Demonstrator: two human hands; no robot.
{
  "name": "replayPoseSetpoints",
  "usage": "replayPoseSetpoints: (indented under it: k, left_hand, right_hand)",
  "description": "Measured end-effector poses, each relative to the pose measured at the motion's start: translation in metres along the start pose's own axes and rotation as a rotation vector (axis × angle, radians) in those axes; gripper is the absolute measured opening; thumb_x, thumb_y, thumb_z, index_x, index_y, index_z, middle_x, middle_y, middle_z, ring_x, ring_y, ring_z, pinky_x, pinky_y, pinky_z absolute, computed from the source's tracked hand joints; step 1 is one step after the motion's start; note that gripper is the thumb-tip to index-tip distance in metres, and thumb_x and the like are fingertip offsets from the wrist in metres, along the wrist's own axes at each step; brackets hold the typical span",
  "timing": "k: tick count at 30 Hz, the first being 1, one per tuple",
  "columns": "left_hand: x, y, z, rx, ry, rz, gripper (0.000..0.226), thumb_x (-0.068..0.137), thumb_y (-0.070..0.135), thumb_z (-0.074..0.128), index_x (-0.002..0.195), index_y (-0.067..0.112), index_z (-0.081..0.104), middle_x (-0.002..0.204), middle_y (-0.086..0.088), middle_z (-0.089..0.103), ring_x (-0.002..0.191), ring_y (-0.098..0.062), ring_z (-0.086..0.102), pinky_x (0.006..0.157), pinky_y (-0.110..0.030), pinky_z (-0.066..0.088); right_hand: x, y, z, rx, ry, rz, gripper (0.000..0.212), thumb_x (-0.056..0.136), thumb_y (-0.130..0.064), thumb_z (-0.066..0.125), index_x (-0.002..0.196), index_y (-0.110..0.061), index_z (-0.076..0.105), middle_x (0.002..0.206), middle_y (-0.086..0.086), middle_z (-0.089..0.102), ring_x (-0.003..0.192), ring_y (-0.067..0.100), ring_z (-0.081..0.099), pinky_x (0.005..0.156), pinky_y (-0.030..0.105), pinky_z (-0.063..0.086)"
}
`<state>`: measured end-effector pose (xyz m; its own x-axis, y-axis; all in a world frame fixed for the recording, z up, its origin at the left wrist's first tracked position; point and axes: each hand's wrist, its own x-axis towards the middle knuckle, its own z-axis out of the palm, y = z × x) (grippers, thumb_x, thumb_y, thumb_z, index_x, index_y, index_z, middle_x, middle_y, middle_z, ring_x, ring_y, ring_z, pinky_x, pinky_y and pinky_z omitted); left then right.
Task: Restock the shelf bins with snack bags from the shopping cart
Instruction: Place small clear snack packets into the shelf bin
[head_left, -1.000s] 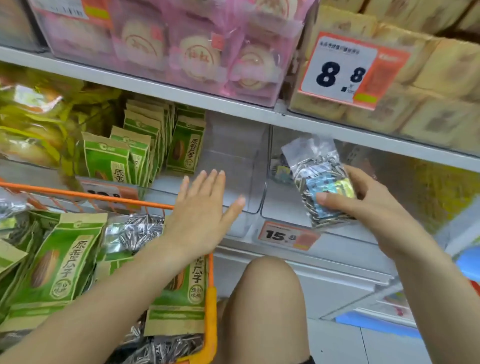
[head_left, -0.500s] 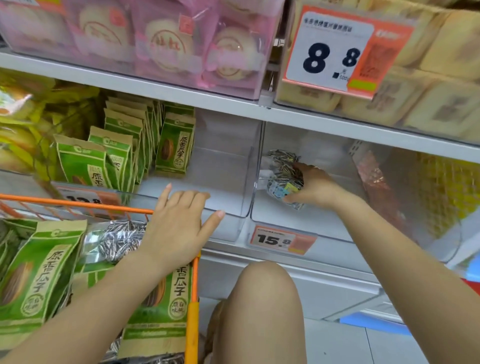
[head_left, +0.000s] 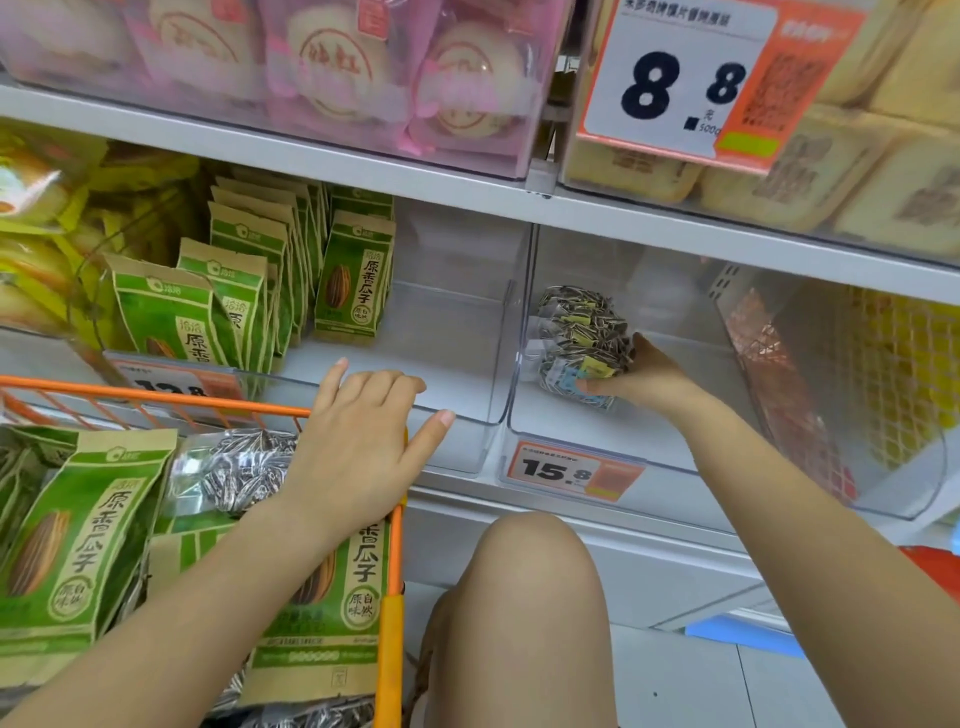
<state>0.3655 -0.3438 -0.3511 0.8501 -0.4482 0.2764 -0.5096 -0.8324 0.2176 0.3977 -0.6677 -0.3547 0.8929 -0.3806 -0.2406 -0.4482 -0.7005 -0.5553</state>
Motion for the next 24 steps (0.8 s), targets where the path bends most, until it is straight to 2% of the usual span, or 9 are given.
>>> replayPoseSetpoints:
  k: [4, 9, 11, 15, 17, 19, 21, 23, 24]
  left_hand:
    - [0.0, 0.0, 0.0, -0.011, 0.003, -0.002, 0.058, 0.093, 0.057, 0.021, 0.115, 0.019, 0.059, 0.109, 0.005, 0.061, 0.11, -0.019, 0.053, 0.114, -0.039, 0.014]
    - [-0.001, 0.0, -0.001, -0.023, 0.011, -0.001, 0.057, 0.093, 0.057, 0.022, 0.113, 0.019, 0.06, 0.106, 0.005, 0.062, 0.108, -0.02, 0.054, 0.113, -0.039, 0.014]
    - [-0.001, 0.0, -0.002, -0.029, 0.01, 0.003, 0.057, 0.093, 0.056, 0.023, 0.112, 0.019, 0.06, 0.106, 0.004, 0.062, 0.108, -0.02, 0.055, 0.113, -0.041, 0.016]
    - [0.0, 0.0, -0.002, -0.012, 0.007, 0.007, 0.058, 0.093, 0.057, 0.021, 0.112, 0.019, 0.06, 0.106, 0.004, 0.062, 0.108, -0.021, 0.054, 0.113, -0.041, 0.016]
    - [0.0, 0.001, -0.004, -0.015, 0.0, 0.002, 0.061, 0.092, 0.058, 0.019, 0.114, 0.018, 0.06, 0.108, 0.003, 0.062, 0.11, -0.021, 0.054, 0.113, -0.041, 0.015]
    - [0.001, 0.002, -0.01, 0.005, -0.048, 0.005, 0.07, 0.089, 0.06, 0.012, 0.123, 0.017, 0.056, 0.119, 0.0, 0.06, 0.119, -0.021, 0.049, 0.114, -0.041, 0.013]
    - [0.0, 0.001, -0.022, 0.042, -0.121, 0.029, 0.081, 0.087, 0.065, 0.004, 0.141, 0.017, 0.039, 0.141, -0.003, 0.045, 0.136, -0.02, 0.033, 0.116, -0.039, 0.01]
    - [-0.005, -0.002, -0.037, 0.034, -0.153, 0.05, 0.074, 0.092, 0.064, 0.012, 0.149, 0.017, 0.024, 0.154, -0.002, 0.027, 0.144, -0.018, 0.016, 0.117, -0.036, 0.007]
    - [-0.009, -0.005, -0.046, 0.021, -0.143, 0.069, 0.069, 0.095, 0.06, 0.019, 0.149, 0.017, 0.023, 0.155, -0.002, 0.025, 0.144, -0.018, 0.015, 0.117, -0.035, 0.009]
  right_hand:
    - [-0.001, 0.004, 0.001, -0.107, 0.009, -0.073, 0.089, 0.06, -0.043, 0.087, 0.131, -0.013, 0.042, 0.126, 0.001, 0.059, 0.112, 0.025, 0.058, 0.087, 0.031, 0.046]
    - [-0.002, 0.002, 0.003, -0.149, -0.004, -0.086, 0.093, 0.064, -0.05, 0.083, 0.138, -0.014, 0.038, 0.135, 0.001, 0.054, 0.117, 0.025, 0.055, 0.091, 0.032, 0.045]
    - [-0.003, 0.002, 0.004, -0.139, -0.028, -0.062, 0.094, 0.065, -0.051, 0.081, 0.14, -0.015, 0.036, 0.135, 0.001, 0.055, 0.115, 0.024, 0.056, 0.085, 0.028, 0.043]
    - [-0.009, -0.005, 0.001, -0.062, 0.012, 0.008, 0.119, 0.072, -0.049, 0.078, 0.151, -0.003, 0.004, 0.141, 0.004, 0.051, 0.124, 0.025, 0.052, 0.082, 0.024, 0.039]
    - [-0.018, -0.012, -0.003, 0.043, 0.045, 0.036, 0.122, 0.074, -0.052, 0.075, 0.152, -0.005, -0.006, 0.146, 0.006, 0.045, 0.129, 0.027, 0.048, 0.084, 0.024, 0.038]
    - [-0.031, -0.023, -0.011, 0.096, 0.088, 0.032, 0.113, 0.078, -0.056, 0.069, 0.154, -0.009, 0.0, 0.15, 0.01, 0.039, 0.131, 0.03, 0.045, 0.087, 0.027, 0.039]
    - [-0.045, -0.035, -0.017, 0.009, 0.173, -0.034, 0.088, 0.085, -0.052, 0.063, 0.152, -0.012, 0.022, 0.15, 0.01, 0.04, 0.13, 0.031, 0.046, 0.091, 0.031, 0.041]
    - [-0.066, -0.047, -0.016, -0.149, 0.32, -0.201, 0.053, 0.091, -0.042, 0.058, 0.136, -0.016, 0.051, 0.134, 0.013, 0.057, 0.11, 0.032, 0.057, 0.085, 0.034, 0.044]
    - [-0.078, -0.053, -0.011, -0.202, 0.397, -0.314, 0.039, 0.093, -0.038, 0.056, 0.126, -0.017, 0.061, 0.122, 0.013, 0.064, 0.1, 0.031, 0.06, 0.079, 0.035, 0.045]
